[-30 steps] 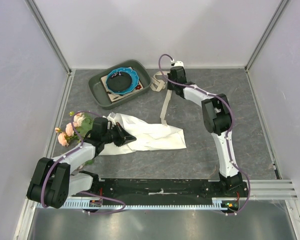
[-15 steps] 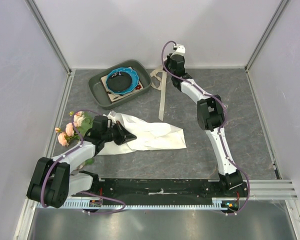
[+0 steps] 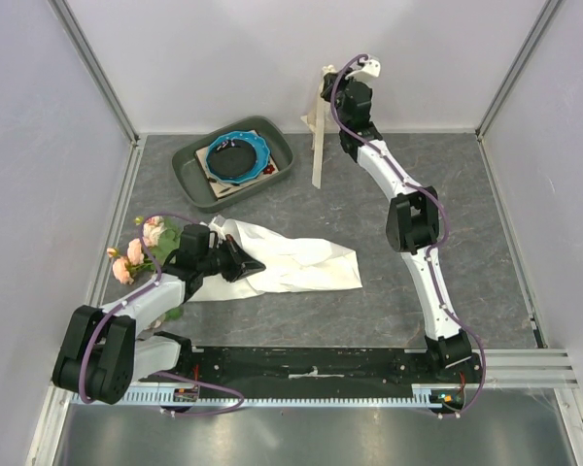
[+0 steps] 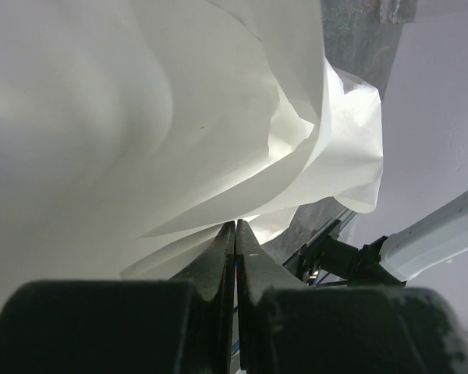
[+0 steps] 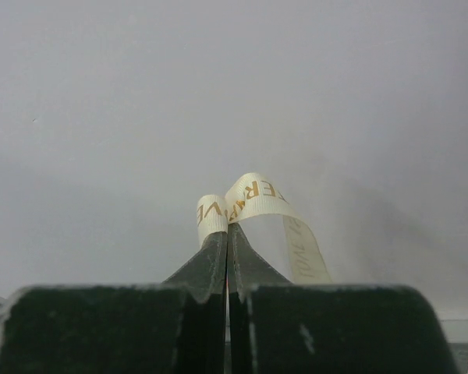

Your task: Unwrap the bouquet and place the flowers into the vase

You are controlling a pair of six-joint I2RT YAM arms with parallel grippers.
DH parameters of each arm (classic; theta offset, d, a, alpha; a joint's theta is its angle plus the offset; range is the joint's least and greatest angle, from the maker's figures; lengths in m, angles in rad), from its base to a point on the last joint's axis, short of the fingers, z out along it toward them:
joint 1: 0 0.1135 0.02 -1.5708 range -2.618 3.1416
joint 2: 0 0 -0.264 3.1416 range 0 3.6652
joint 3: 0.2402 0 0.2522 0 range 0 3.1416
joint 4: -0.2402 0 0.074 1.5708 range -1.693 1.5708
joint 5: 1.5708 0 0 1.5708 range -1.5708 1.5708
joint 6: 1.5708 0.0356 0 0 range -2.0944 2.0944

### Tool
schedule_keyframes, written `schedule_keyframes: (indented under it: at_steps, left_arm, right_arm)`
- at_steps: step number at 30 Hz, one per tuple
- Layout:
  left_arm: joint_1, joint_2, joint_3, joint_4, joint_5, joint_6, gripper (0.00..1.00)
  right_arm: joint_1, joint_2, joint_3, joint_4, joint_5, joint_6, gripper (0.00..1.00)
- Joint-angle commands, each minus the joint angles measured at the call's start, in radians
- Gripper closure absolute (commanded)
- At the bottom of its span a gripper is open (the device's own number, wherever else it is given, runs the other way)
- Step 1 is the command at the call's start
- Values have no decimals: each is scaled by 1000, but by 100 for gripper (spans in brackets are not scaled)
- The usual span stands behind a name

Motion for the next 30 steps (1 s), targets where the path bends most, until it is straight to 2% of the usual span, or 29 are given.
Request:
schedule_keyframes:
  at_steps: [1, 5, 14, 16, 19, 30]
  left_arm:
    - [-5, -18, 18, 6, 17, 41, 94]
    - [-5, -31, 12, 5, 15, 37, 94]
    - [-4, -38, 12, 5, 12, 34, 94]
    - [-5, -39, 10, 5, 11, 34, 94]
    - [-5, -41, 8, 5, 11, 34, 94]
    - [-4, -44, 1, 8, 6, 35, 94]
  right_arm:
    - [-4, -32, 12, 20, -6, 1, 100]
    - [1, -42, -111, 30, -54, 7, 100]
    - [39, -2, -201, -37, -132, -22, 100]
    - [53, -59, -302, -1, -149, -23, 100]
    - [76, -143, -369, 35, -157, -34, 100]
    - [131, -430, -415, -7, -88, -181, 100]
